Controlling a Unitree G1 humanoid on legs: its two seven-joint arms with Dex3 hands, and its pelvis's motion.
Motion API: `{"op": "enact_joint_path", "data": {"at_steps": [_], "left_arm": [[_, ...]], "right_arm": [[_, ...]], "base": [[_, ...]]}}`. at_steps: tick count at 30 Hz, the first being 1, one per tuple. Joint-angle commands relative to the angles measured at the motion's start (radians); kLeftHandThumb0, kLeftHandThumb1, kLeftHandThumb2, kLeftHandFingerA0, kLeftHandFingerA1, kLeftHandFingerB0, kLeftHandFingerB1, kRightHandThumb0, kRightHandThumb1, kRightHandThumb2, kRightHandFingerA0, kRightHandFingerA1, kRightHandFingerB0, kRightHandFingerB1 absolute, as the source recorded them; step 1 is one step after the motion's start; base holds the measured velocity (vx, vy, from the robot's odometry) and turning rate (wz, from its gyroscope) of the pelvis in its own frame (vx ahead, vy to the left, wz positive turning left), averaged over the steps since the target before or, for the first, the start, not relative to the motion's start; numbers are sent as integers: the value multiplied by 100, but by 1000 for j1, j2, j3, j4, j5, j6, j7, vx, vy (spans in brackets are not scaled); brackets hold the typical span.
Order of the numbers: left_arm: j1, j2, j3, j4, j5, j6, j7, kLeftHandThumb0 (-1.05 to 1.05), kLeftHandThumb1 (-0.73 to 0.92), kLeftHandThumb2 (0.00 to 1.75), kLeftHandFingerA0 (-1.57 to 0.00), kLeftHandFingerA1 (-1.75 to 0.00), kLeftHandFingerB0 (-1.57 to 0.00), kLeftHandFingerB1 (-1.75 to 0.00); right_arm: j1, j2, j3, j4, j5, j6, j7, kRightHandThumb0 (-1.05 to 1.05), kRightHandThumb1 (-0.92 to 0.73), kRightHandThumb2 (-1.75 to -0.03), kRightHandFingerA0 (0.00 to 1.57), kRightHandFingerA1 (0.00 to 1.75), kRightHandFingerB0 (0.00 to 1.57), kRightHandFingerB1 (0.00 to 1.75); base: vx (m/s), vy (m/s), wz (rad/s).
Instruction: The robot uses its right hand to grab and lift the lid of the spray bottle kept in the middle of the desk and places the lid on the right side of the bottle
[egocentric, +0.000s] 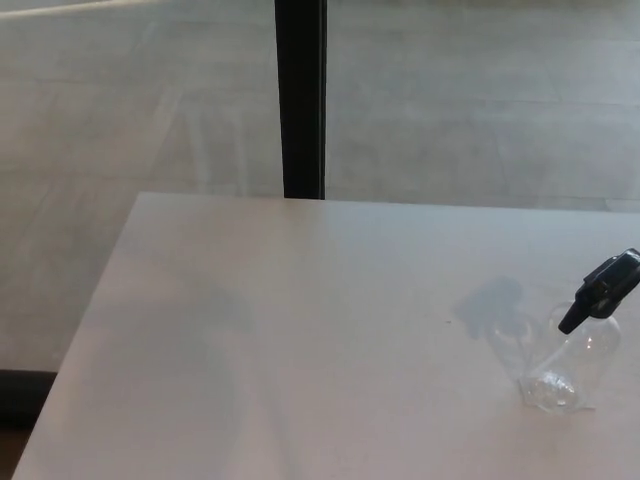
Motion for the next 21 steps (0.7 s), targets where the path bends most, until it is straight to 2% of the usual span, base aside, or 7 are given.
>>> {"op": "enact_joint_path", "data": {"at_steps": [1, 6, 7, 9, 10, 20, 21], "left_arm": [[-9, 21, 21, 24, -45, -32, -52, -78, 84, 65, -58, -51, -42, -41], [-4, 13, 14, 31, -42, -44, -60, -80, 85, 65, -57, -51, -41, -40], [-4, 13, 16, 32, -45, -43, -64, -79, 84, 65, -57, -52, -41, -40], [-5, 11, 24, 32, -58, -39, -73, -78, 84, 65, -55, -52, -39, -41], [-5, 11, 23, 32, -60, -38, -74, -78, 83, 65, -56, -52, -40, -41], [-7, 13, 26, 35, -73, -29, -66, -78, 81, 64, -58, -52, -41, -41], [-6, 12, 28, 32, -76, -30, -69, -77, 82, 64, -58, -52, -41, -41]], "right_arm": [[-5, -37, -18, 11, 30, -24, -25, -55, -69, -61, 34, 78, 28, 32], [-36, -84, -112, 26, 108, 72, -55, -55, -69, -61, 54, 91, 19, 28], [-55, -102, -144, 39, 133, 100, -59, -45, -49, -96, 53, 86, 0, 43], [-84, -129, -218, 55, 192, 143, -55, -59, -68, -62, 39, 96, 13, 27], [-95, -141, -248, 59, 213, 162, -39, -61, -60, -89, 30, 70, 5, 33], [-329, -235, -386, -108, 299, 150, 24, -53, -73, -62, 8, 38, 7, 25], [-350, -239, -369, -152, 285, 154, 22, -55, -53, -90, 1, 36, 3, 32]], "base": [[0, 0, 0], [0, 0, 0], [0, 0, 0], [0, 0, 0], [0, 0, 0], [0, 0, 0], [0, 0, 0]]}}
